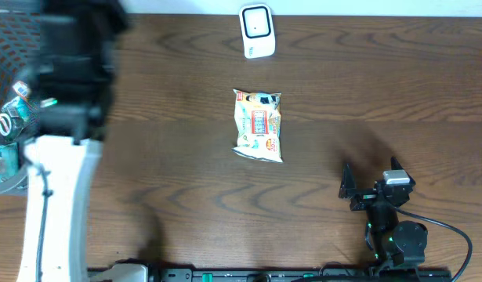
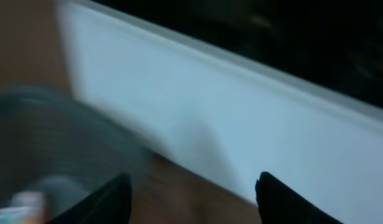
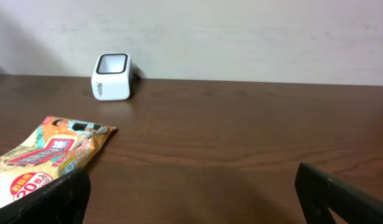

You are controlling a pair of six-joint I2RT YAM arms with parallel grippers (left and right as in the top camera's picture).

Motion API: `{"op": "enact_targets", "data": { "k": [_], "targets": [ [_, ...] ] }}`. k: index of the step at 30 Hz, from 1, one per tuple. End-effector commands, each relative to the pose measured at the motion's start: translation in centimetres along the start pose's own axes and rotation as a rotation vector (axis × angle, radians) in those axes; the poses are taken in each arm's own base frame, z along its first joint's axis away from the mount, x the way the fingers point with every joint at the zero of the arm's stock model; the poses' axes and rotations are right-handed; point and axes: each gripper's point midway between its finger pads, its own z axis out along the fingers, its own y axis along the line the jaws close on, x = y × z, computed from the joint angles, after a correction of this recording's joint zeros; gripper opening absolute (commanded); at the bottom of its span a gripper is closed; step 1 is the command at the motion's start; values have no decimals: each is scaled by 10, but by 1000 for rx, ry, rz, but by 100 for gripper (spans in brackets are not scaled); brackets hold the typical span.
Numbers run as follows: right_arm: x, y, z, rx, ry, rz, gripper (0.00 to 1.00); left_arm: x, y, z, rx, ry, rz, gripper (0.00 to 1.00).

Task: Scan the item barcode
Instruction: 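Release the snack bag onto the table with the left gripper, then reach the left gripper into the basket and grasp the green wipes pack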

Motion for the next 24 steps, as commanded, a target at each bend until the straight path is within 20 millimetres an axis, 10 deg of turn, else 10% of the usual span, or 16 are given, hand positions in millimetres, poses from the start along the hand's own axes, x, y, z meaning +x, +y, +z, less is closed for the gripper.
{"op": "enact_targets", "data": {
  "k": [1, 7, 11, 24],
  "targets": [
    [1, 0, 0, 0, 1, -5, 99, -22, 100, 13, -274, -45, 19, 63],
    [1, 0, 0, 0, 1, -5, 99, 2, 217, 30, -548, 76, 56, 71],
    [1, 0, 0, 0, 1, -5, 99, 59, 269, 43, -648, 313, 179, 73],
    [1, 0, 0, 0, 1, -5, 99, 212, 362, 50, -710, 954, 349, 73]
  ]
}}
